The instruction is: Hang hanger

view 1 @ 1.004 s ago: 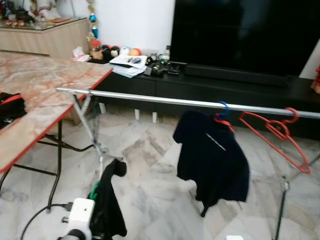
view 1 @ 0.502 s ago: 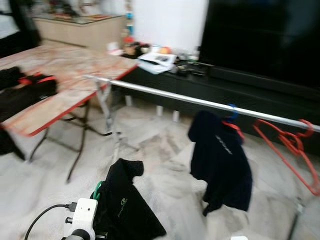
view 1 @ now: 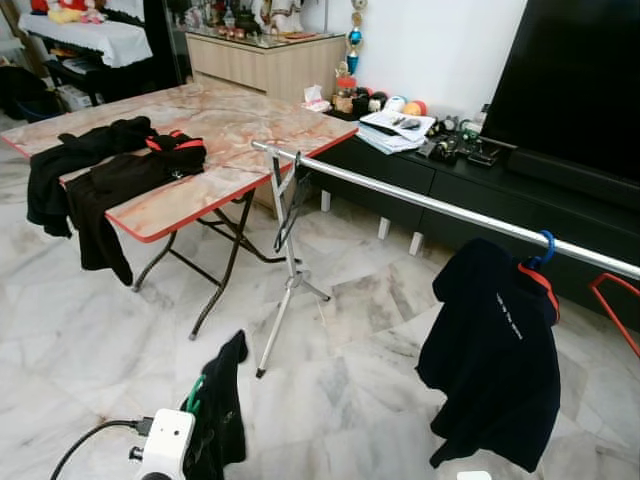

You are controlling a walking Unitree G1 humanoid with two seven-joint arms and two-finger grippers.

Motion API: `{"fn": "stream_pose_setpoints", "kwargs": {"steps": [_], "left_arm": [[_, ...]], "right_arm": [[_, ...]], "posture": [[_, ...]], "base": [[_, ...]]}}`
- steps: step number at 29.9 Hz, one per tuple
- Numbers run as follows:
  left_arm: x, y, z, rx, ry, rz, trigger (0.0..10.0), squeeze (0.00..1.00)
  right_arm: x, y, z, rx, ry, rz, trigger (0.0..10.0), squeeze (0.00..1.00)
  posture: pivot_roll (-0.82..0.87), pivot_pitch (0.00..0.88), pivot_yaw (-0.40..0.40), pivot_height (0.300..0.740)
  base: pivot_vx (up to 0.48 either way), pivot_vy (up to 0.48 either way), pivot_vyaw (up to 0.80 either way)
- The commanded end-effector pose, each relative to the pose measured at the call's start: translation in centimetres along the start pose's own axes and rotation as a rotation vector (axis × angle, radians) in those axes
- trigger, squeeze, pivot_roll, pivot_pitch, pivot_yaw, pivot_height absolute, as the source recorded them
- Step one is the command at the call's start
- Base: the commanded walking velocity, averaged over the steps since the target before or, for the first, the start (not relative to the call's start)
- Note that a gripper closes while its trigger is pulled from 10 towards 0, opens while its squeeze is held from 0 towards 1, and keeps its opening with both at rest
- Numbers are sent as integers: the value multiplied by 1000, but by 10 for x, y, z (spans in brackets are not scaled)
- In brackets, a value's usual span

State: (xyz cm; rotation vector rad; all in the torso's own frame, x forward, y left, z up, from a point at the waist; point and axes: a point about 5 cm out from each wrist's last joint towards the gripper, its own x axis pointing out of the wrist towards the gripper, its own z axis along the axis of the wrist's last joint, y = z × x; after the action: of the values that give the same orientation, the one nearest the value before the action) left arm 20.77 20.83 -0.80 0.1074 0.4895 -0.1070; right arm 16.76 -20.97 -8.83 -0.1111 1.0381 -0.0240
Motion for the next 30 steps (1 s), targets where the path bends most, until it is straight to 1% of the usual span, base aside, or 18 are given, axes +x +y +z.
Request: {"fn": "stream_pose_setpoints", "kwargs": {"steps": [1,5,7,12,13,16,24,27,28,30], "left_arm": [[2,1,10,26,-33,-15,10000,0],[3,2,15,15,-54,-2,10000,0],[3,2,14,15,-52,-5,10000,0],[3,1,14,13,-52,-9,10000,0],[3,1,14,13,-53,-8,10000,0],[4,1,14,14,-52,-11,10000,0],[5,0,15,15,-53,-20,10000,0],[5,0,15,17,-53,-24,10000,0],[5,0,15,17,-54,-25,10000,0],[5,0,15,18,-54,-26,10000,0]], "right_arm": [[0,-2,0,13,7,-14,10000,0],[0,-2,-1,20,19,-20,10000,0],[0,-1,-2,35,23,-13,10000,0],[0,-1,-1,6,25,-5,10000,0],[0,0,-1,22,23,-2,10000,0],[0,0,0,4,15,11,10000,0],[0,0,1,22,3,5,10000,0],[0,0,0,49,10,-1,10000,0],[0,0,0,38,12,0,10000,0],[0,0,0,37,14,1,10000,0]], "posture": [[216,0,-40,740],[216,0,-40,740],[213,0,-38,740],[208,0,-38,740],[208,0,-38,740],[207,0,-38,740],[211,0,-40,740],[210,0,-39,740],[211,0,-41,740],[211,0,-41,740]], "base": [[266,0,0],[283,0,0],[296,0,-800],[301,0,-800],[319,0,-619],[320,0,0],[328,0,0],[340,0,0],[345,0,0],[345,0,-747]]}}
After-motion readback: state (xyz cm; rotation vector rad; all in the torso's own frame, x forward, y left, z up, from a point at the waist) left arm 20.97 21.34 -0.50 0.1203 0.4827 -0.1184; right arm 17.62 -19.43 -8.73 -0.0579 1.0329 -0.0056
